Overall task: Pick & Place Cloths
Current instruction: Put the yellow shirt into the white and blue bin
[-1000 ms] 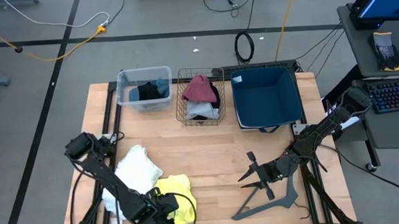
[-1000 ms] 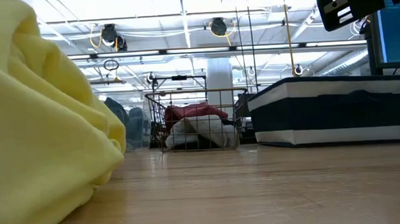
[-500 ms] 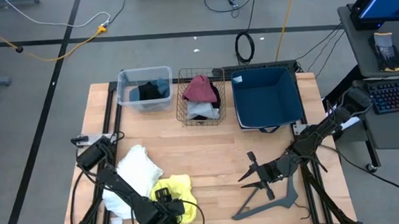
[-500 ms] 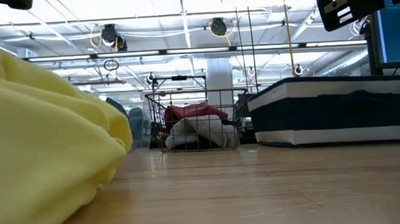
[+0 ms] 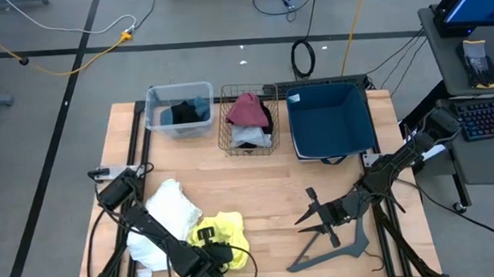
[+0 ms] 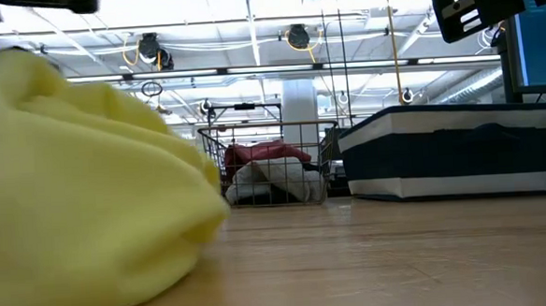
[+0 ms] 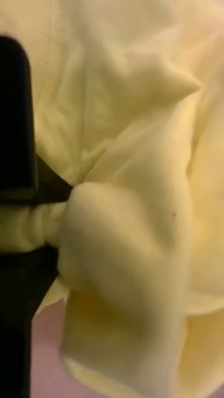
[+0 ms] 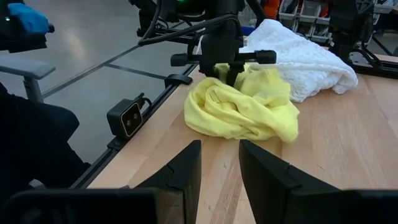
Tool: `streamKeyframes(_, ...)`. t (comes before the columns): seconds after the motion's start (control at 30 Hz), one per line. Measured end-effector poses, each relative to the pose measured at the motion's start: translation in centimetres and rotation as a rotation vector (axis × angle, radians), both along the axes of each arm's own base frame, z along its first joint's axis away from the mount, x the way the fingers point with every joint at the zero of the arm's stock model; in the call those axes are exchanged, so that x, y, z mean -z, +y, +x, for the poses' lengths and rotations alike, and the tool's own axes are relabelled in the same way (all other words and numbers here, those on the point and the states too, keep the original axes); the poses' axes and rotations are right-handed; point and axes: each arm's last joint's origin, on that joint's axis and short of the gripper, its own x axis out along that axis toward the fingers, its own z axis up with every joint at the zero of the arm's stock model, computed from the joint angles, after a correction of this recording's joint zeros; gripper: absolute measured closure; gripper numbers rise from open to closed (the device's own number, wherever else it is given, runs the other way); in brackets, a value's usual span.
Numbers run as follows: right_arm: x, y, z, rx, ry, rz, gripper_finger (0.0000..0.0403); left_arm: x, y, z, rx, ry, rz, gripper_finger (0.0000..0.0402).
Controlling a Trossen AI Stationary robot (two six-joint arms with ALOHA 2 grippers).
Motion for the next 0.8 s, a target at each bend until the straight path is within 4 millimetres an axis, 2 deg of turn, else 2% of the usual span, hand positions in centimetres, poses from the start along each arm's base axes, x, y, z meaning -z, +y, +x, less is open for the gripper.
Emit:
streamKeyframes(0.27, -0.3, 0.1, 0.1, 0.000, -0.028, 0.022, 0.0303, -0.5, 1.7, 2.5, 0.126, -0.076, 0.033, 0.0360)
streamKeyframes(0.43, -1.0, 0.1, 0.2, -0.001, -0.087, 0.062, 0.0303, -2.9, 3.5, 3.4, 0.191, -0.109, 0.047, 0.0360)
streamKeyframes(0.57, -1.3, 0.2, 0.2, -0.003, -0.118, 0.072, 0.0303, -6.0, 4.9, 3.9, 0.226, -0.185, 0.049, 0.0360)
streamKeyframes(0.8, -1.5, 0.2, -0.3, -0.014, -0.097, 0.055, 0.0303, -11.0, 6.2, 3.7, 0.297, -0.320, 0.025, 0.0360)
